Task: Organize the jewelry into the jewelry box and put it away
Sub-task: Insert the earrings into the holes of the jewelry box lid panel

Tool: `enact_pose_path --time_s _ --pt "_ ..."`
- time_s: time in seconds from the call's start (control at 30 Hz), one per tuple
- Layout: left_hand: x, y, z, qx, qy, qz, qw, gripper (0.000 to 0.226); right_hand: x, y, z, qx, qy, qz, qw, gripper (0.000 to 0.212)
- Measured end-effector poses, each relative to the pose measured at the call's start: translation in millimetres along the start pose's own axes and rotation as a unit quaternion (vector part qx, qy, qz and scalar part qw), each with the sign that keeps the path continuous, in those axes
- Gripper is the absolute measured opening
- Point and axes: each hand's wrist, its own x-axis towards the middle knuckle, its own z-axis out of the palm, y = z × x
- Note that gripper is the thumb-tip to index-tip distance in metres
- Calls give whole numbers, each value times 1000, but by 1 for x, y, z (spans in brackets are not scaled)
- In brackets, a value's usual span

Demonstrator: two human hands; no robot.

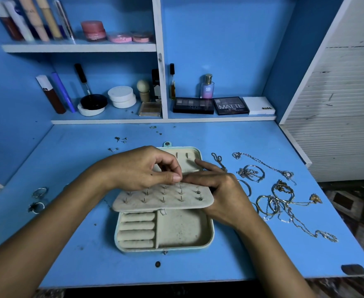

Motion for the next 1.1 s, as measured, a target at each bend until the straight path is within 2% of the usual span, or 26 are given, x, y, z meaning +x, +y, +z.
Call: enact_pose_path --time_s 0.33,1.1 --pt "3 0 -1 0 -23 -3 1000 7 0 0 -1 -5 -2 -9 1000 23" --pt "2 -1 0 -10 -22 1 1000 7 0 -1 0 5 -1 1 1000 25"
